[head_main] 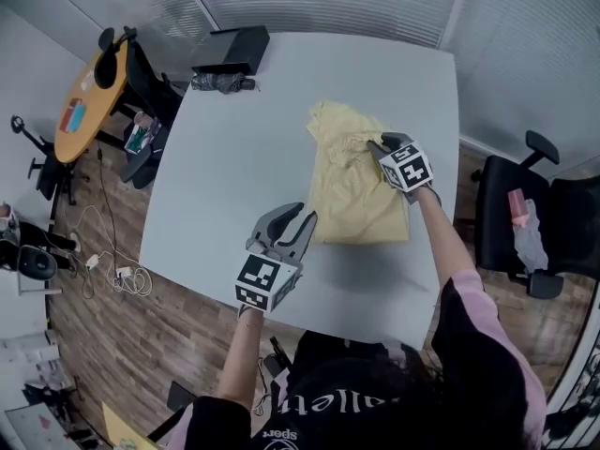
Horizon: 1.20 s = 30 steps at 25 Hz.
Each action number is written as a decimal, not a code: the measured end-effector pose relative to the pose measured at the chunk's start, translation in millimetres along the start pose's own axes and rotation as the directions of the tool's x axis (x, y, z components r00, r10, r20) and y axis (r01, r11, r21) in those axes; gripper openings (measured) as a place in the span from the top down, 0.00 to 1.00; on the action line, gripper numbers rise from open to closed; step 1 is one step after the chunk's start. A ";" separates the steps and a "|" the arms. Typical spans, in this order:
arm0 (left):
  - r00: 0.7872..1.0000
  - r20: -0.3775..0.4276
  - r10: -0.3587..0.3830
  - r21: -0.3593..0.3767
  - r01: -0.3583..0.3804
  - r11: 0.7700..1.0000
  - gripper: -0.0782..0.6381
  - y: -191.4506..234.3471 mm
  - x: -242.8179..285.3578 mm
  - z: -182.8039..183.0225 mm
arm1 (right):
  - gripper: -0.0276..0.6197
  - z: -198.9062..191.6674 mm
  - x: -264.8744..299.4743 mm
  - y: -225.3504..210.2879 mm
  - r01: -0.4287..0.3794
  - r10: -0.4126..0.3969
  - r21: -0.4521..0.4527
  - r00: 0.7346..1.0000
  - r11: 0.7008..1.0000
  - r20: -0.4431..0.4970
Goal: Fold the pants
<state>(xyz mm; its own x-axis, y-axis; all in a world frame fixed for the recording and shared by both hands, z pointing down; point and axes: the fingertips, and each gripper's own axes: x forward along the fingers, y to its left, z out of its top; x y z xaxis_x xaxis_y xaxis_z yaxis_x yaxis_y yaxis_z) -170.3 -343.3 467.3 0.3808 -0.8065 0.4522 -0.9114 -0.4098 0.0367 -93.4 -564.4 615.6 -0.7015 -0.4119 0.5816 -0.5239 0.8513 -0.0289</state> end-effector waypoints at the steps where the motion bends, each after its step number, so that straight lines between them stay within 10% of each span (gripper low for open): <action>1: 1.000 -0.006 0.000 -0.003 0.000 1.000 0.75 -2.3 0.7 -3.6 | 0.83 -9.3 7.2 -4.8 0.014 -0.014 0.016 1.000 1.000 -0.017; 15: 0.999 -0.004 -0.045 -0.029 0.045 0.999 0.75 -29.4 2.5 -9.3 | 0.68 -48.1 15.0 -22.6 0.111 -0.095 0.134 0.988 0.985 -0.119; 30: 0.985 0.131 -0.108 0.011 0.107 0.994 0.75 -63.9 -33.4 25.0 | 0.72 20.6 -133.5 79.1 -0.010 -0.026 0.164 0.976 0.986 0.216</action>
<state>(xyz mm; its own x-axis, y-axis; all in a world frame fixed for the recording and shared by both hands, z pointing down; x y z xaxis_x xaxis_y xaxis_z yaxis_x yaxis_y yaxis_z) -120.8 -300.8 427.5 0.4941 -0.8065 0.3246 -0.8635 -0.4988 0.0750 -51.1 -448.8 518.9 -0.7753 -0.4948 0.3924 -0.5893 0.7904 -0.1675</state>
